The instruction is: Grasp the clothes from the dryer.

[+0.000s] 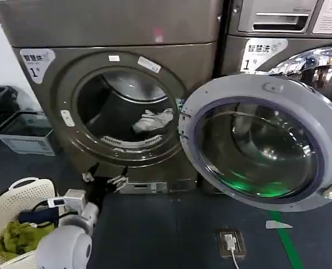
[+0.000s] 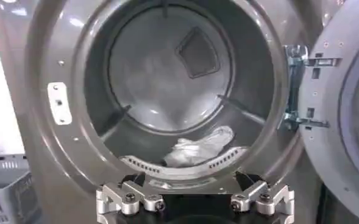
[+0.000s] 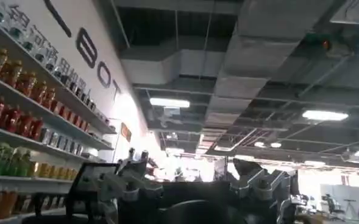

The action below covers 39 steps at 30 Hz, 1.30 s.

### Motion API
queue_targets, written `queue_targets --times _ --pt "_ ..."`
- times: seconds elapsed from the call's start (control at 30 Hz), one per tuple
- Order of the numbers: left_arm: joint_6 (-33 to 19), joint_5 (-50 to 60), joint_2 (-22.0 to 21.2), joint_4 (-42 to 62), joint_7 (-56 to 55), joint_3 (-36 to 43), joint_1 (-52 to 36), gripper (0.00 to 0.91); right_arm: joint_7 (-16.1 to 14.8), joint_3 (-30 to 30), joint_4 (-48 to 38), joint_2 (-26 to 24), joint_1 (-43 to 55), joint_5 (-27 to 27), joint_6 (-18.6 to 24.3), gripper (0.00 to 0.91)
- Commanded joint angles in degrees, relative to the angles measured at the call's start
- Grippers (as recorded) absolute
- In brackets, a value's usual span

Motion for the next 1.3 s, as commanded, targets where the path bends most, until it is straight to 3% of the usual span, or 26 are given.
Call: queue_targets --times 0.03,1.3 --pt "2.81 0.01 0.06 0.22 0.02 0.05 -0.09 0.907 0.59 0.35 0.21 0.12 -0.09 0.94 -0.12 0.907" --pt "2.81 0.31 0.14 0.65 -0.05 -0.15 0.27 0.907 1.17 0.96 0.38 1.27 -0.15 1.05 0.02 0.907"
